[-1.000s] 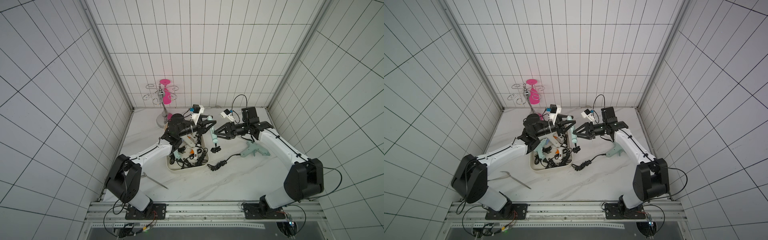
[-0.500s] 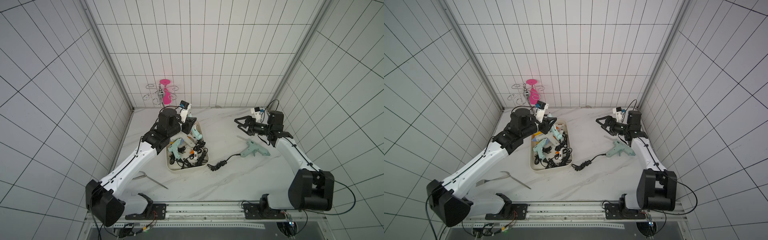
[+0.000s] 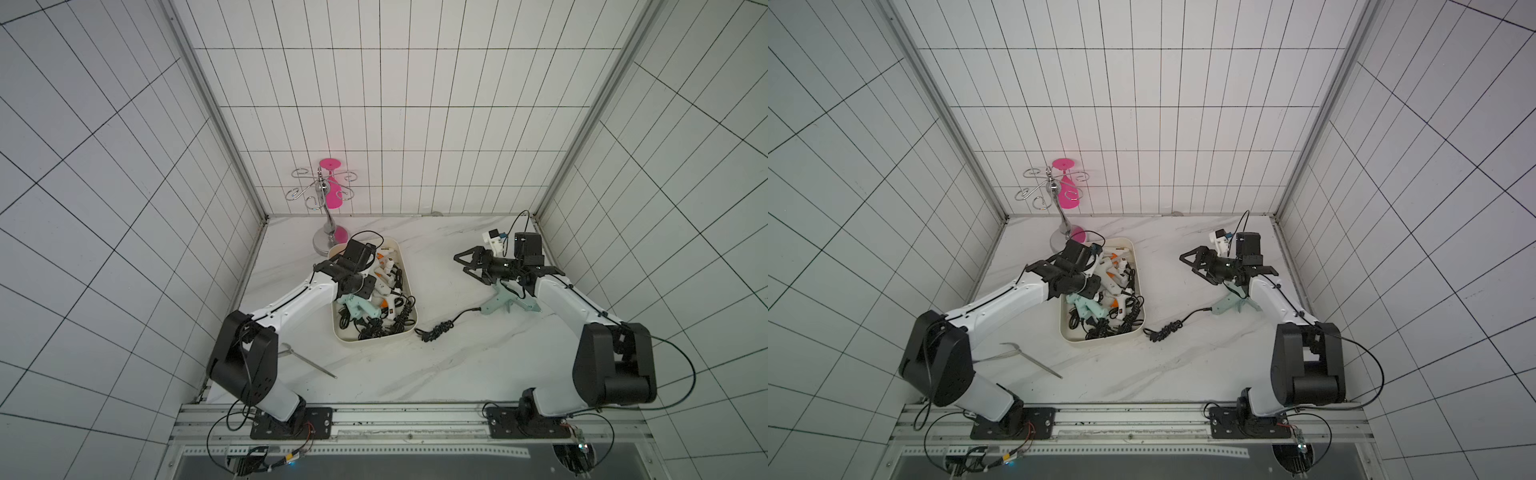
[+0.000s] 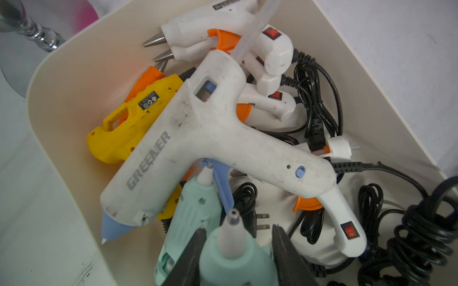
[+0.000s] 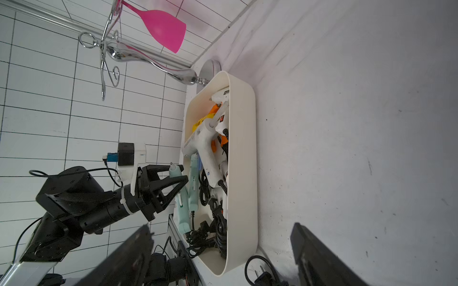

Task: Put the hot melt glue gun into the storage box
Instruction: Place the hot melt adhesive gun in the storage box.

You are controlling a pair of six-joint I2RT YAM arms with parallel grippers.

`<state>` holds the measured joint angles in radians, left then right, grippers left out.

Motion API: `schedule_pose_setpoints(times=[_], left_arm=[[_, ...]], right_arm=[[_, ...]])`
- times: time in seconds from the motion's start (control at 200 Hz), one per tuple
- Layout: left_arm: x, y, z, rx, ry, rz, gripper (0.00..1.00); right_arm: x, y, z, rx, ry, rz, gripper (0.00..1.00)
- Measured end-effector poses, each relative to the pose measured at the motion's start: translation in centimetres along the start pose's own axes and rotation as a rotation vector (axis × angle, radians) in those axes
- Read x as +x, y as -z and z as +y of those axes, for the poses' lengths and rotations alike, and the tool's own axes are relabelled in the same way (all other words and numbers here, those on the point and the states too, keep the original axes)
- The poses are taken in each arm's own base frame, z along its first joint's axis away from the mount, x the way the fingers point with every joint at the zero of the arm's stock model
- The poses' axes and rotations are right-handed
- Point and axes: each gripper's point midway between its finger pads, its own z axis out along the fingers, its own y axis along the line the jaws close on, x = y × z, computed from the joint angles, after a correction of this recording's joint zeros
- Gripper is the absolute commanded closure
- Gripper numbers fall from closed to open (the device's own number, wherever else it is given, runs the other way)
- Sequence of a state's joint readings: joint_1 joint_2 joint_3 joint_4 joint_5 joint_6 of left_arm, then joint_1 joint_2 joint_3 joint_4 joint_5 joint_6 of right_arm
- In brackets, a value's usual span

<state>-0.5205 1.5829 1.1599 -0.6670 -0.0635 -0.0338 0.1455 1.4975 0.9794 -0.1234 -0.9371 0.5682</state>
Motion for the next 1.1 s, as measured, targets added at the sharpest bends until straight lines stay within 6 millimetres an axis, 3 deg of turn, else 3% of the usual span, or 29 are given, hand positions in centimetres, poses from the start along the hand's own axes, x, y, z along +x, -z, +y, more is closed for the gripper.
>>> schedule_pose_setpoints(times=[0.125,0.255,0.495,0.694,0.764,0.879,0.984,0.994,1.029,1.049,1.084,1.099], left_arm=[[-0.8,-0.6,-2.1,0.009,-0.043,-0.01,1.0],[0.0,-2.5,-2.9,0.0,-0.065,0.034,1.0],[0.2,-4.0,-2.5,-0.046,-0.03,0.011,1.0],[1.1,-4.1,-1.3,-0.148,-0.007,0.011,1.0],[1.8,-4.1,-0.8,-0.186,-0.016,0.024,0.9],[3.6,-4.2,-0.2,-0.248,-0.046,0.08,0.64],[4.8,-4.5,0.1,-0.296,-0.07,0.131,0.51],[4.9,-4.5,0.1,-0.301,-0.071,0.136,0.44],[5.3,-4.3,0.1,-0.314,-0.083,0.152,0.39],[5.5,-4.2,0.0,-0.319,-0.094,0.162,0.31],[5.6,-4.0,-0.3,-0.327,-0.105,0.165,0.28],[5.6,-3.9,-0.4,-0.329,-0.105,0.165,0.13]], right_arm=[[0.5,-0.3,-0.9,0.023,-0.01,0.008,0.11],[0.6,-0.3,-1.2,0.035,0.001,0.007,0.11],[0.9,-0.3,-2.2,0.085,0.017,0.009,0.11],[1.2,1.0,-5.5,0.301,0.013,-0.022,0.11],[1.2,1.8,-6.3,0.373,0.019,-0.041,0.11],[1.2,2.6,-7.1,0.445,0.031,-0.053,0.11],[1.9,2.5,-7.5,0.495,0.064,-0.032,0.11],[2.0,2.5,-7.5,0.499,0.067,-0.029,0.11],[2.5,2.2,-7.5,0.51,0.082,-0.011,0.11],[2.8,2.0,-7.5,0.519,0.095,0.002,0.11],[3.3,1.8,-7.4,0.528,0.11,0.02,0.11],[3.4,1.7,-7.4,0.532,0.114,0.023,0.11]])
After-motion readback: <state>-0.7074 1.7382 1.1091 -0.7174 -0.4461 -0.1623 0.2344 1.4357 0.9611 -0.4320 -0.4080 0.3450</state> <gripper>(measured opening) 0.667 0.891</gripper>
